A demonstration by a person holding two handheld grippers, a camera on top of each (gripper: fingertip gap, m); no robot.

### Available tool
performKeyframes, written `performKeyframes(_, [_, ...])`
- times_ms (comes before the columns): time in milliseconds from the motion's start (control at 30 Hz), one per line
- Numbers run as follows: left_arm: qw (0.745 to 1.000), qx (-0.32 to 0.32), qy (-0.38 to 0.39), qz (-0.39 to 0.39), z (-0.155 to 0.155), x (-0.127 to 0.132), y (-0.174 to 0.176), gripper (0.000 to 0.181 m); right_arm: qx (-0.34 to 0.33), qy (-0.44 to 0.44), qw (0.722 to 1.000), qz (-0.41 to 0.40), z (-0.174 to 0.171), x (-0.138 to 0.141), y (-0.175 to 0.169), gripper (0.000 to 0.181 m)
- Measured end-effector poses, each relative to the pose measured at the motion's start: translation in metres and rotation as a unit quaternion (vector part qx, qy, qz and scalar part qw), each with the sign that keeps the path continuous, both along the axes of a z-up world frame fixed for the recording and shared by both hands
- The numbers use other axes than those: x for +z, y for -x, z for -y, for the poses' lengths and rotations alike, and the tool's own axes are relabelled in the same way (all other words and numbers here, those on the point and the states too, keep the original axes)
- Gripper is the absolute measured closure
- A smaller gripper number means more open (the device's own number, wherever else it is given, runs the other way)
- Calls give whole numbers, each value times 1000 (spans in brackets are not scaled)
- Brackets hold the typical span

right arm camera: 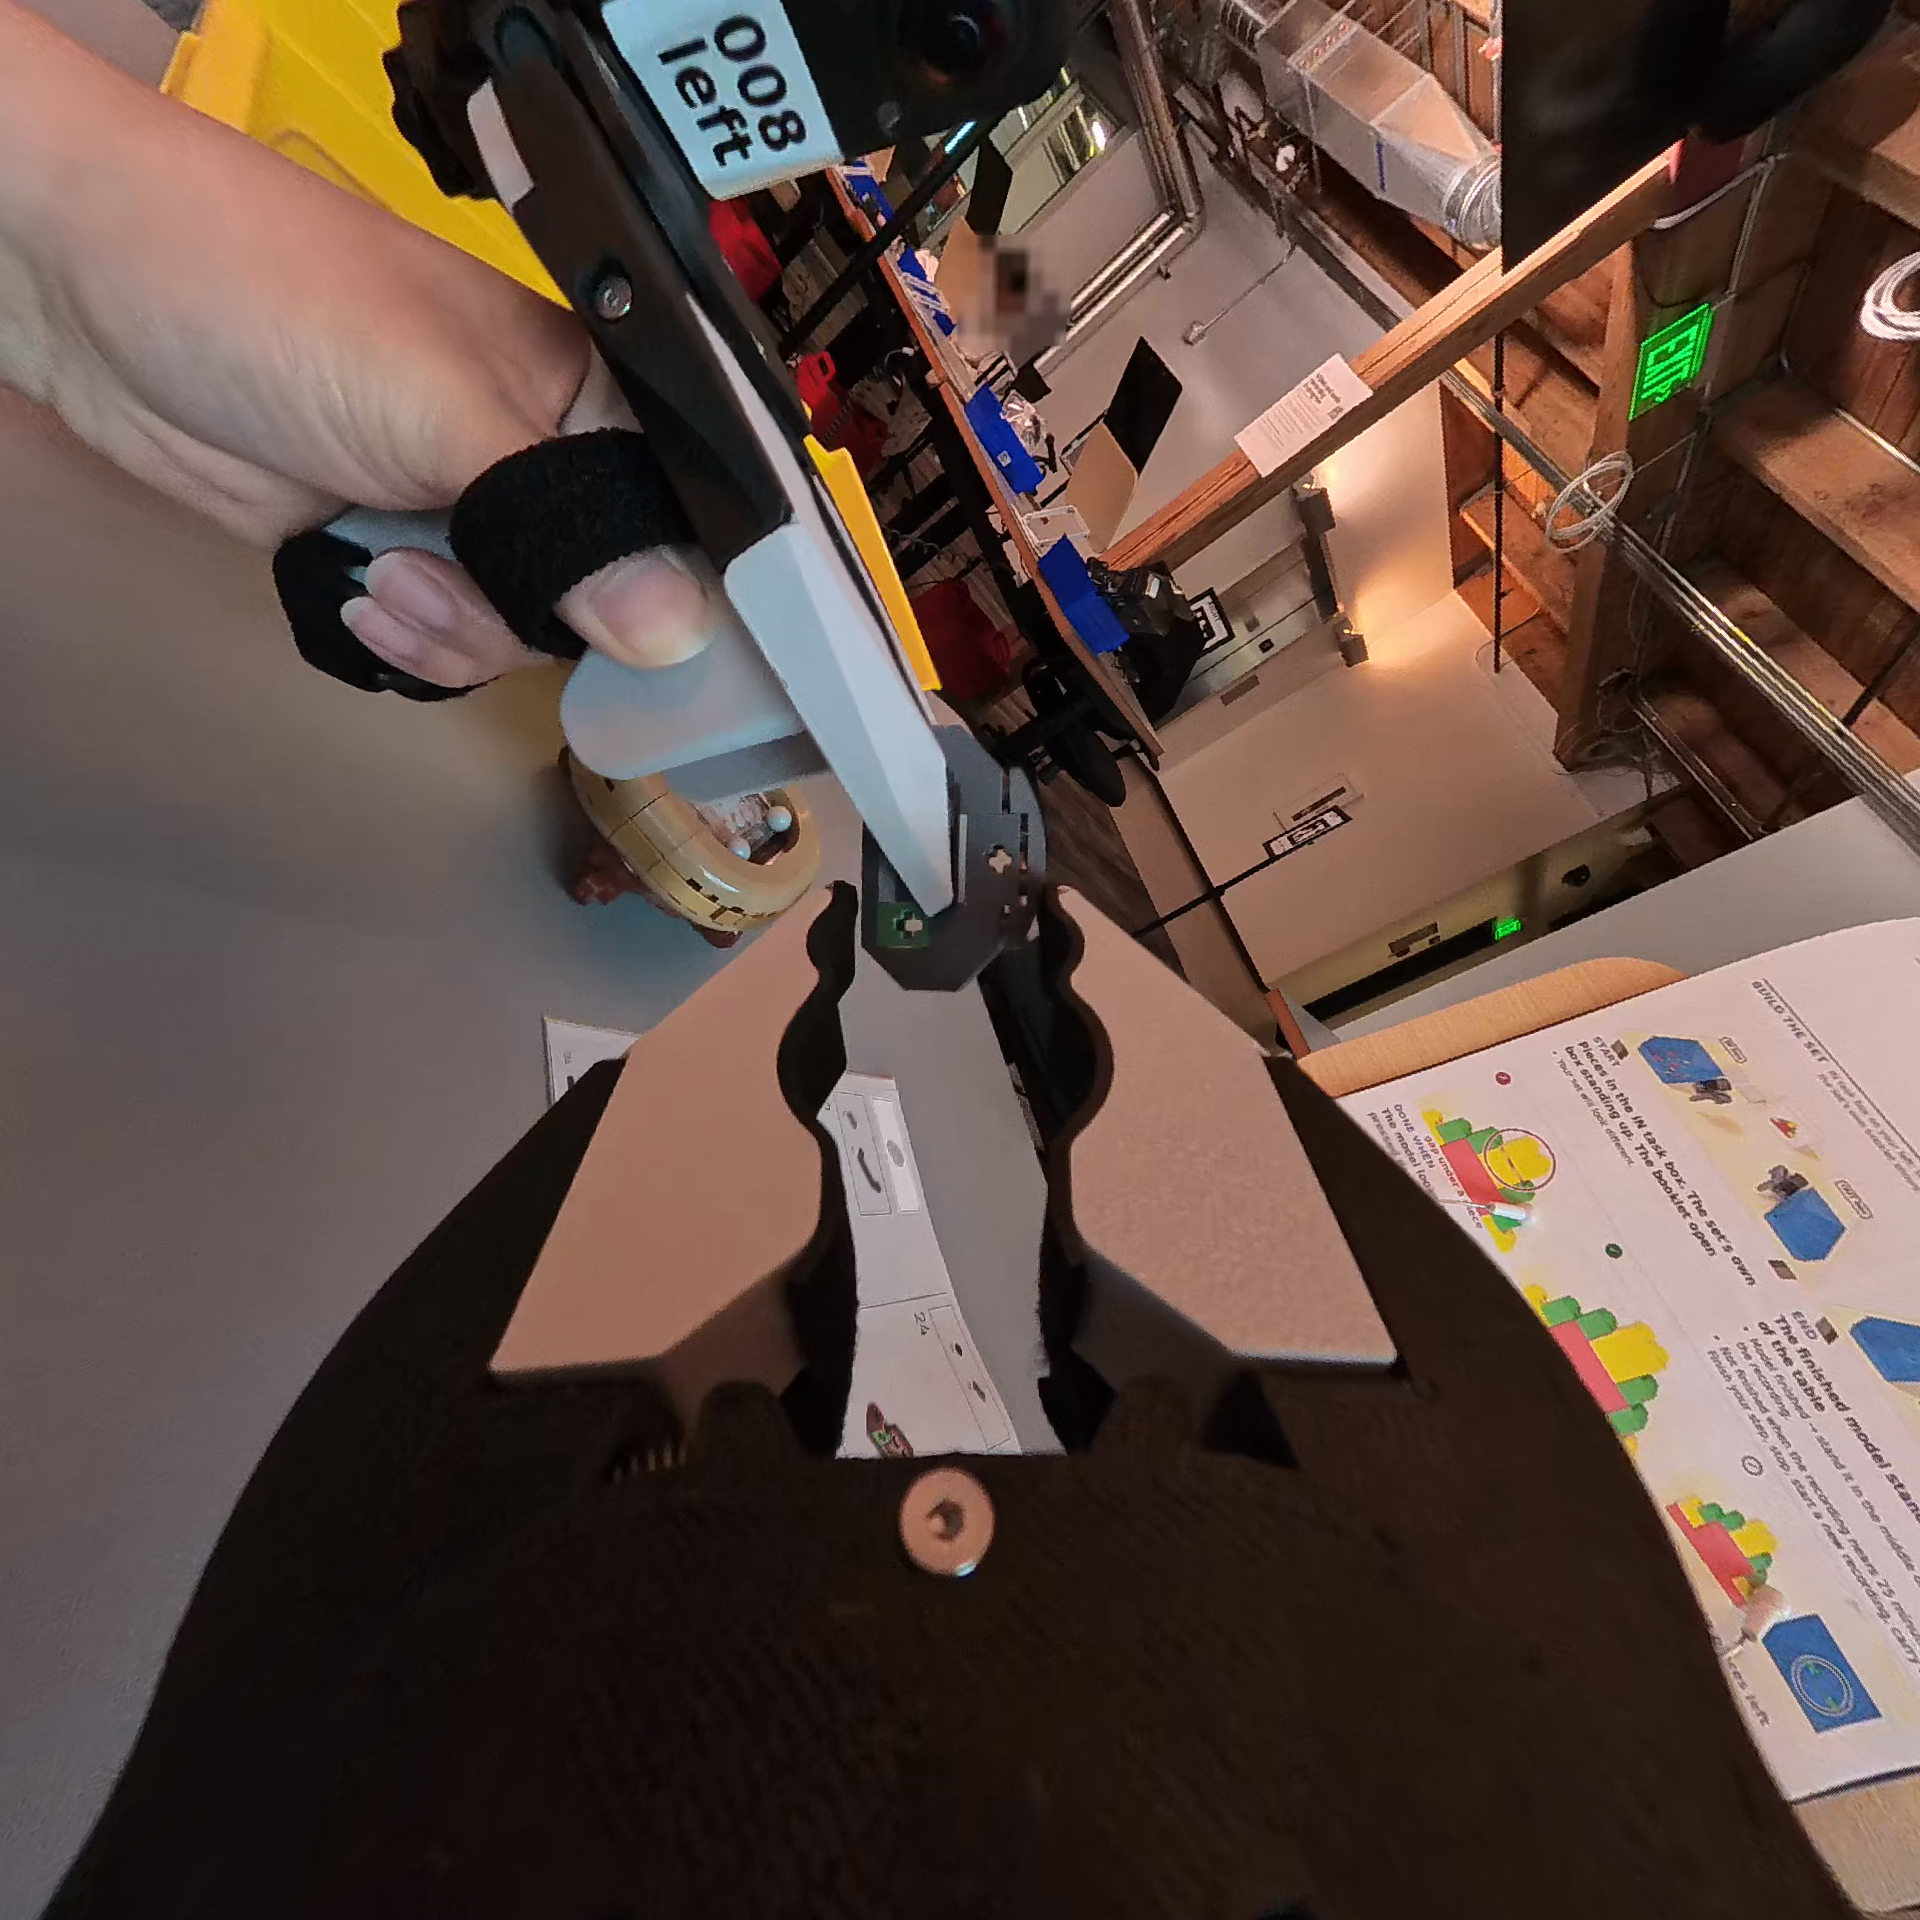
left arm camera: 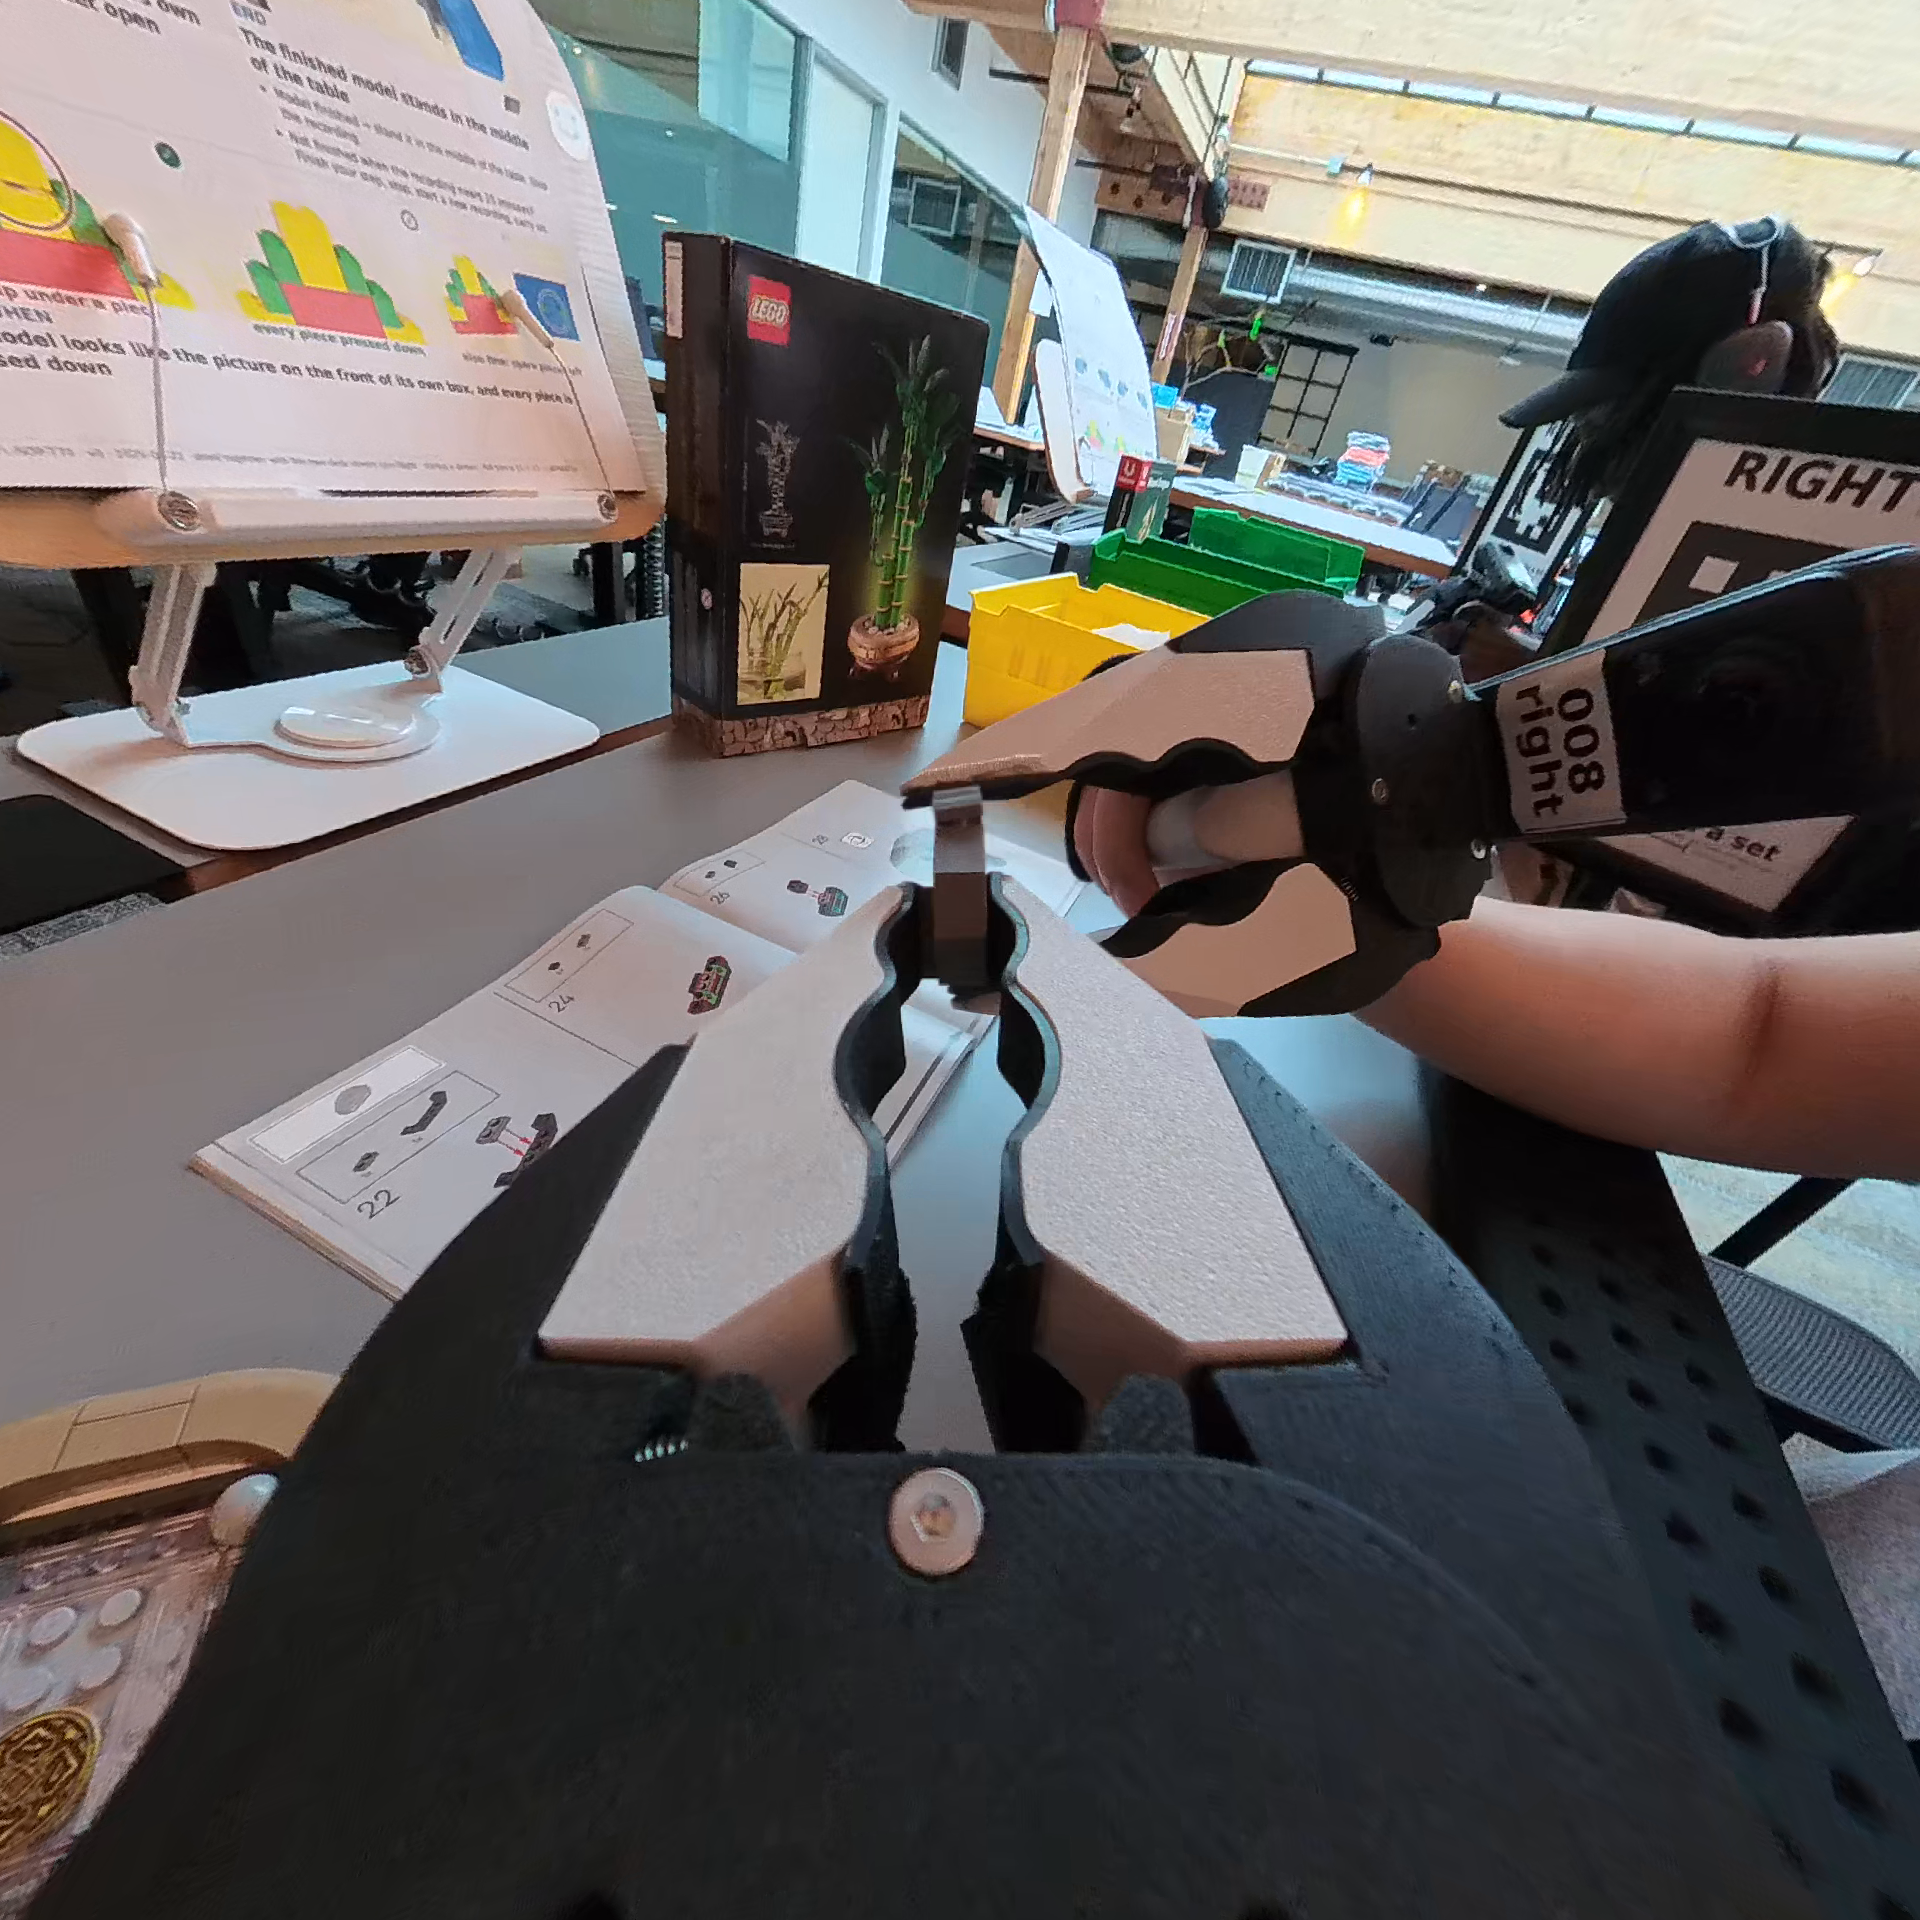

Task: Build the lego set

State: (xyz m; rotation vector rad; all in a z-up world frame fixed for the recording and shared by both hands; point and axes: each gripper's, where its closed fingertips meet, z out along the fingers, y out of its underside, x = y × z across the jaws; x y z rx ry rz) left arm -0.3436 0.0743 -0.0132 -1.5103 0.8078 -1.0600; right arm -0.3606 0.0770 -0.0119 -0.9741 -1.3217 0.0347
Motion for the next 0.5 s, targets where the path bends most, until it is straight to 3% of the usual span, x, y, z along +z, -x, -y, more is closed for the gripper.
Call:
performKeyframes(300, [998, -28, 36, 45, 4, 7, 2, 172, 39, 30, 998, -31, 9, 7, 3, 131])
performKeyframes(400, [995, -58, 49, 60, 10, 10, 1, 172, 107, 115, 984, -88, 20, 19, 0, 127])
performKeyframes(500, [995, -76, 40, 53, 13, 8, 0, 172, 178, 226, 945, -157, 26, 41, -14, 131])
